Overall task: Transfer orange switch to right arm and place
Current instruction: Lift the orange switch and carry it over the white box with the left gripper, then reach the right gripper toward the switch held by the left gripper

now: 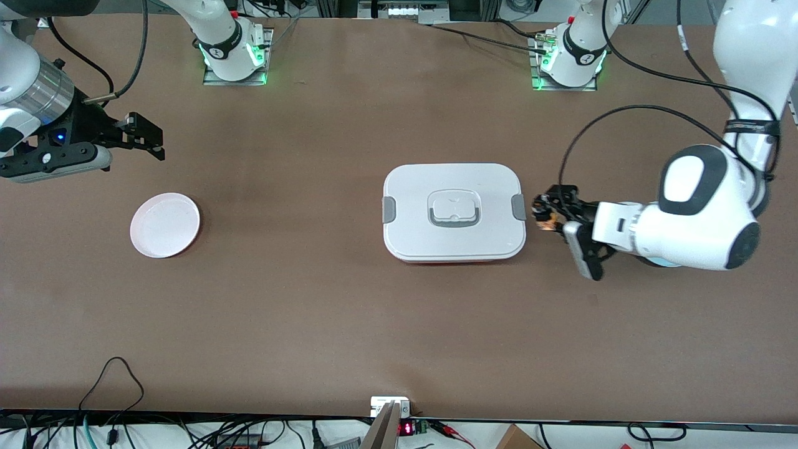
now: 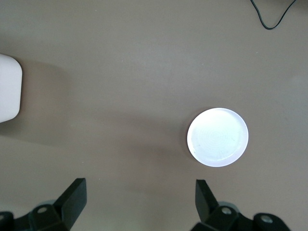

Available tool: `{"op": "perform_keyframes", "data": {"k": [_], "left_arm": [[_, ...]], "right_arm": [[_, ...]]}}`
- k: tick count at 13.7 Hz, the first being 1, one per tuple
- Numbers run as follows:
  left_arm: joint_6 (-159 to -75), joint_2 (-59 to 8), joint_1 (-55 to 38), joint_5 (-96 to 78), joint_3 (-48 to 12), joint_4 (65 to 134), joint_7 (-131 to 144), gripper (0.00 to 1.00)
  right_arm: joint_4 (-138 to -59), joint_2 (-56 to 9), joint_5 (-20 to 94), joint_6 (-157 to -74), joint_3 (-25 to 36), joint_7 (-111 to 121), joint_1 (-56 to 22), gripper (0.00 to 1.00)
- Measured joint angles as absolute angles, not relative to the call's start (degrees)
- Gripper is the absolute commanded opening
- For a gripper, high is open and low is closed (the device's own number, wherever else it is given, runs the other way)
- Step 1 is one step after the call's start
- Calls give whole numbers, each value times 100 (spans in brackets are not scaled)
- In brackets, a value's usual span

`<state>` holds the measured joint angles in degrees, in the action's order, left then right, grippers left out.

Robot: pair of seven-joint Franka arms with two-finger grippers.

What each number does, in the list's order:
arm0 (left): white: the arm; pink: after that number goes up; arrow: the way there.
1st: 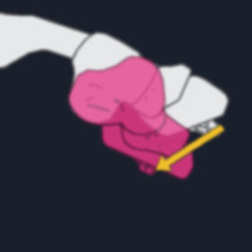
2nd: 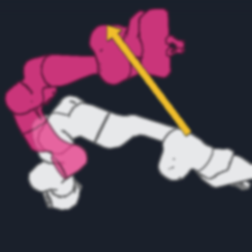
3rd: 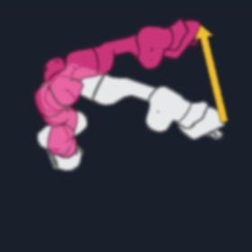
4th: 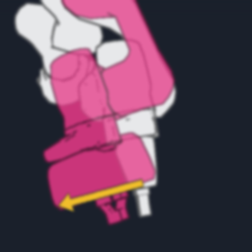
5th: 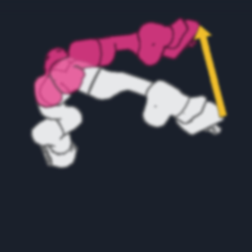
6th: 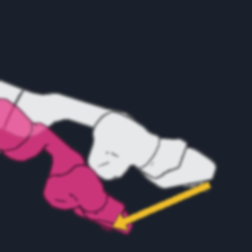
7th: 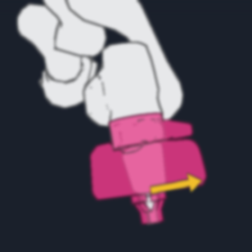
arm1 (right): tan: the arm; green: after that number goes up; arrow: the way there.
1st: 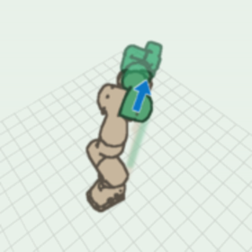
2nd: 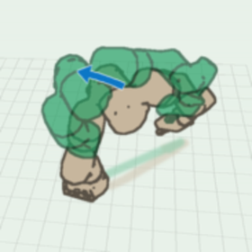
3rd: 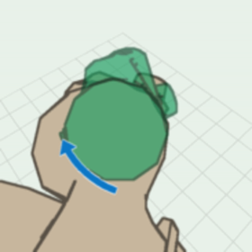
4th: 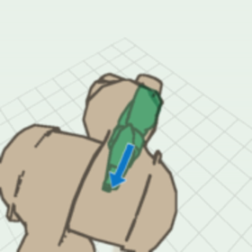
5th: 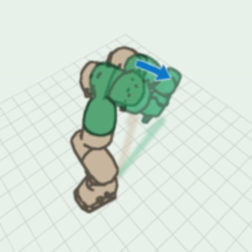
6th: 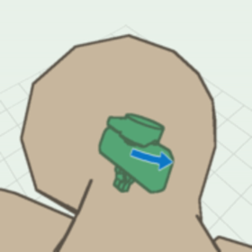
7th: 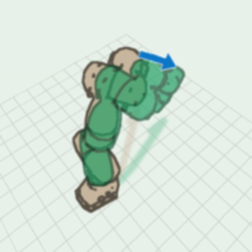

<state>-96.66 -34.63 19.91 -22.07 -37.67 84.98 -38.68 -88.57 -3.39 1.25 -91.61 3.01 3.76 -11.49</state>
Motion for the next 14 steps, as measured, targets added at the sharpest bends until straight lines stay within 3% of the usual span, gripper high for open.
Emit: {"op": "perform_keyframes", "data": {"k": [4,9,14], "left_arm": [[-10734,-3758,1114,-4149,-3800,8524,-4265,26],[-12087,-3895,50,-4993,-3815,8533,-5458,25],[-12989,-4438,-603,-6851,-3803,8554,-7963,24]], "right_arm": [[-8856,-341,123,-9169,301,377,-1149,100],[-8858,-360,124,-9179,307,377,-1141,100],[-8900,-910,387,-8587,274,493,-1237,100]]}}
